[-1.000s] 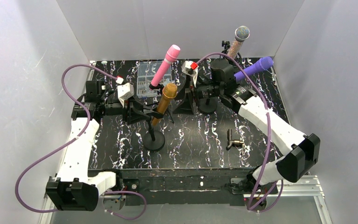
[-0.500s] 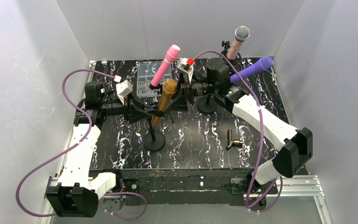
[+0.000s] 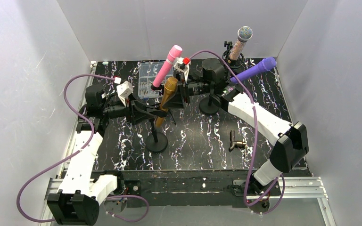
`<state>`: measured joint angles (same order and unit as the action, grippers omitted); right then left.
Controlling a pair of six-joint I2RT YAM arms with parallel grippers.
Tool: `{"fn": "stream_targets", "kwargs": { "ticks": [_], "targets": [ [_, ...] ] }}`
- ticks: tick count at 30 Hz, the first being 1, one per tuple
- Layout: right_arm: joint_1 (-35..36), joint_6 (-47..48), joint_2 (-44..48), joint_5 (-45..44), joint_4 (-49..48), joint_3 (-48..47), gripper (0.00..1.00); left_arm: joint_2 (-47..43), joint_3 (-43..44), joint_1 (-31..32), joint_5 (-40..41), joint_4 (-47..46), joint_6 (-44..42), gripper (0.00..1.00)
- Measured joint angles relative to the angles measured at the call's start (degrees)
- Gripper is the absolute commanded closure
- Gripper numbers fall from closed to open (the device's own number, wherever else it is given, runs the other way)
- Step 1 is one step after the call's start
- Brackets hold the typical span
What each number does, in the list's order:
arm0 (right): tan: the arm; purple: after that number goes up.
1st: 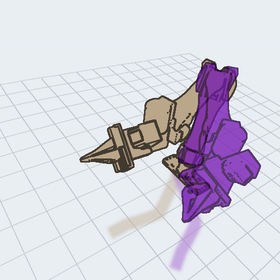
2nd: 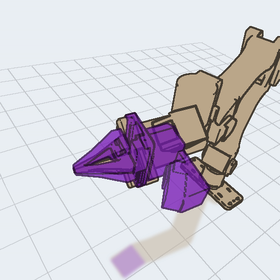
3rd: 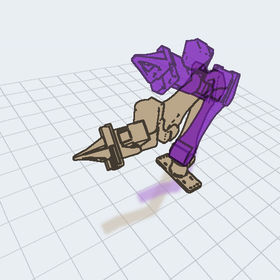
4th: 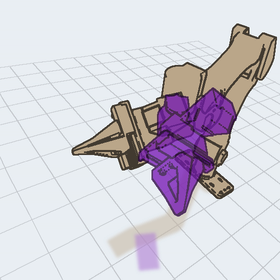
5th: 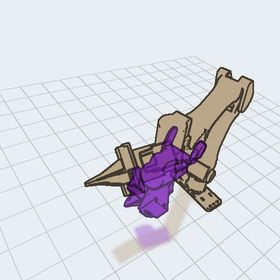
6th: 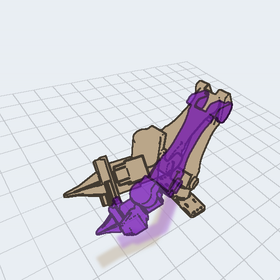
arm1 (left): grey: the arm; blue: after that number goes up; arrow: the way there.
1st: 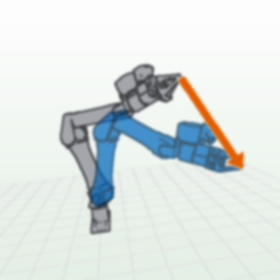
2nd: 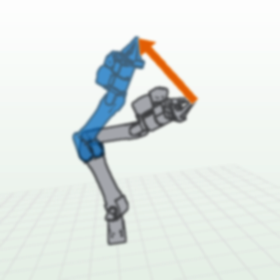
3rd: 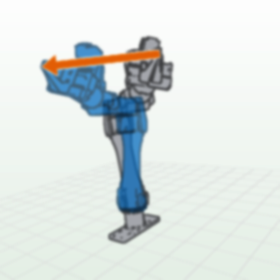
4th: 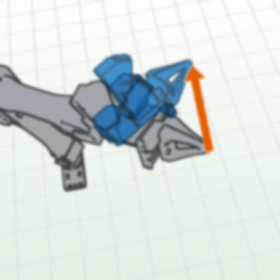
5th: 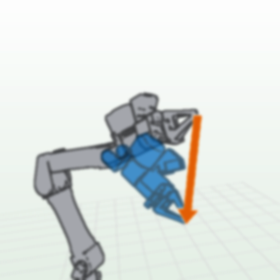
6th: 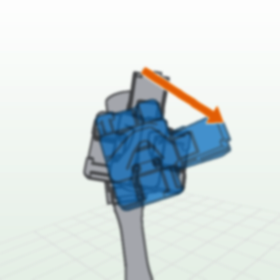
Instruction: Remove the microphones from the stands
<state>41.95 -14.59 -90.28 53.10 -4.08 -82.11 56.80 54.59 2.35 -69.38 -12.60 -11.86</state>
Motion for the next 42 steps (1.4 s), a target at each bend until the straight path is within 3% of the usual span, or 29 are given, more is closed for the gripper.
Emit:
{"fn": "stream_targets", "kwargs": {
  "ticks": [16,24,42],
  "targets": [
    [2.3,10.1,0.0,-5.0,9.2,-1.9,0.72,-2.4,-5.5,0.5,0.6,-1.7,-1.2,1.00],
    [4.0,15.9,0.0,-8.2,15.8,-4.9,0.98,-2.8,-5.9,0.5,0.2,-1.7,-2.1,1.00],
    [7.3,24.3,1.0,-15.1,25.4,-8.0,0.99,-3.4,-5.9,0.9,-0.1,3.7,-8.5,1.00]
  ]
}}
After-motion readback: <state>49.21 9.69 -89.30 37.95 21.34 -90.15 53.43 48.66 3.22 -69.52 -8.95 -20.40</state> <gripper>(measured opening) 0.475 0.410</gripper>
